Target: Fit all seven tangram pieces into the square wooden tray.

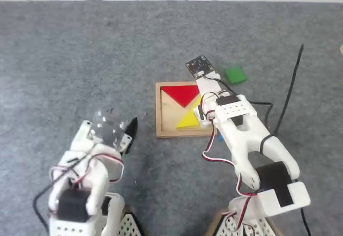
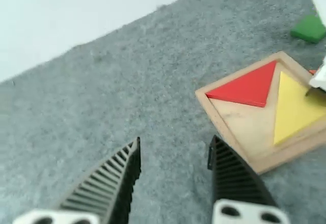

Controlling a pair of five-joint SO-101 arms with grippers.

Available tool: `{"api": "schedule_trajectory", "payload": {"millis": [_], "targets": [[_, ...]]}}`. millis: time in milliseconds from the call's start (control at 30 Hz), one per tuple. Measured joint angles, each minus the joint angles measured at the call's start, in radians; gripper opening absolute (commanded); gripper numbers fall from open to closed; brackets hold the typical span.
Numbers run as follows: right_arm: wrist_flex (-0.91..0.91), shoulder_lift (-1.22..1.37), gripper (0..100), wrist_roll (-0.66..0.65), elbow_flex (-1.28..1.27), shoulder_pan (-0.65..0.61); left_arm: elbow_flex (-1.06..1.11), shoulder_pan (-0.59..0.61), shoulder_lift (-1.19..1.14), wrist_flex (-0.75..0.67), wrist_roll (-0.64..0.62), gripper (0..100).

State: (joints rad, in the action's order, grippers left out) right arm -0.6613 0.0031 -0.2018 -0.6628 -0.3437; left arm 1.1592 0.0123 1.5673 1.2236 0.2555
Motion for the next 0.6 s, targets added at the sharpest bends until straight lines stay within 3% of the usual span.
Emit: {"api": "schedule_trajectory", "payload": {"millis": [267,400,600], "targets": [[0.009,0.002,14.8,0.034,0.0,0.0,-0.548,-0.097,-0.914,0.086,-0.078,21],[0.025,0.009,14.8,0.034,0.0,0.0,-0.695,-0.195,-1.341,-0.005,-0.14,21],[0.038,0.009,14.8,-0.051,0.0,-0.026,-0.706,-0.267,-1.597,-0.15,-0.158,21]]}}
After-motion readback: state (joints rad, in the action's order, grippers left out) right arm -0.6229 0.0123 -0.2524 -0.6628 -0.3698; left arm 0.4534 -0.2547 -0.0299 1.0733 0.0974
